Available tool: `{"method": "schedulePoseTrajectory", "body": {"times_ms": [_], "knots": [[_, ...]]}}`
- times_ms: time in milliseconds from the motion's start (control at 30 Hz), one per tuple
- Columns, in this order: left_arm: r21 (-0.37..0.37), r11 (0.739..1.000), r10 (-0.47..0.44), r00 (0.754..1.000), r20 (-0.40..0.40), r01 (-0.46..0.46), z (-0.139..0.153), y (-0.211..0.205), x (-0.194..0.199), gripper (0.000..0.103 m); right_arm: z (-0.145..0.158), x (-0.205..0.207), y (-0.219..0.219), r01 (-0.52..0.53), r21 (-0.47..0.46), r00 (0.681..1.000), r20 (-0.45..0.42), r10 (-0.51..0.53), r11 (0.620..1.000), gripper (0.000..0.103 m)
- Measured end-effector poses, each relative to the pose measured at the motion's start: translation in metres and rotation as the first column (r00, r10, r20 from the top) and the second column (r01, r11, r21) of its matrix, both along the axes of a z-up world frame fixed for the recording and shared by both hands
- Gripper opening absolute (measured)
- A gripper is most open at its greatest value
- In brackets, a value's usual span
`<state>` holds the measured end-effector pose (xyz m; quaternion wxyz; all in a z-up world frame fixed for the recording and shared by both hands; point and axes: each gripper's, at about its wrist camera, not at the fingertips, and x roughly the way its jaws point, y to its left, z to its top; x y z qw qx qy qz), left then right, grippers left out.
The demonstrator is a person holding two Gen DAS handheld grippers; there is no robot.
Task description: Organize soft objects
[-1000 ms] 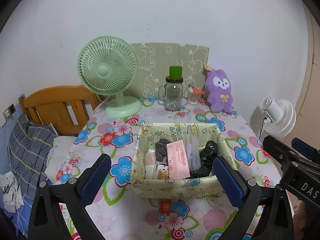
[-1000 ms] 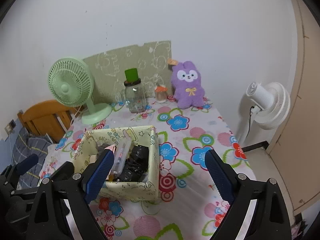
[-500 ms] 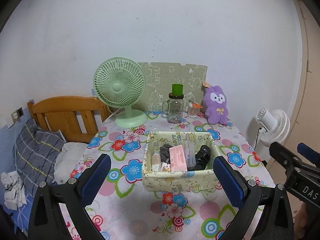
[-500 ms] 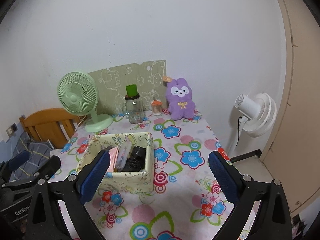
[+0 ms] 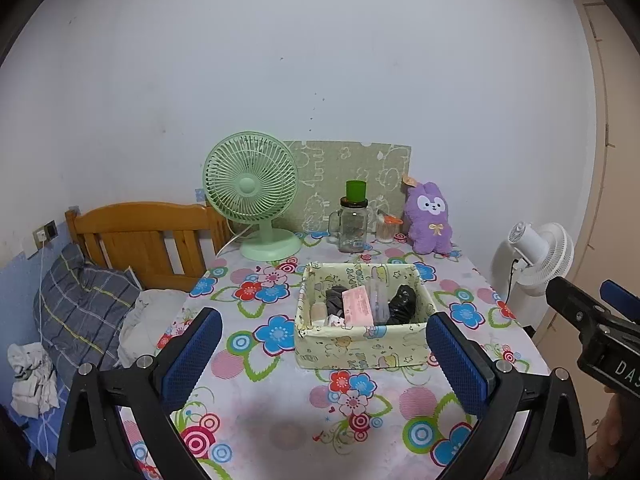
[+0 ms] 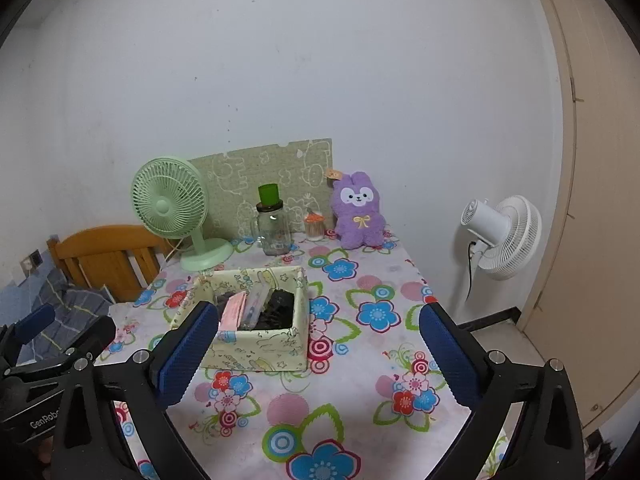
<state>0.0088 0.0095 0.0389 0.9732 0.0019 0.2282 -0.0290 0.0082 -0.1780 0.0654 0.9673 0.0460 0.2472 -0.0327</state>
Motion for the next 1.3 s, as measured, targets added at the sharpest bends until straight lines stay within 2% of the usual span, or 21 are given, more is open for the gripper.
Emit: {"method": "schedulePoseTrajectory", "body": {"times_ms": [1300], "knots": [[-0.014, 1.000, -0.010, 1.000, 0.003, 0.010, 0.0042, 0.0017, -0.0061, 0.103, -0.0045, -0.0042, 0.0054, -0.019, 0.002, 1.000, -0.009, 0.019, 1.000, 0.103]]}}
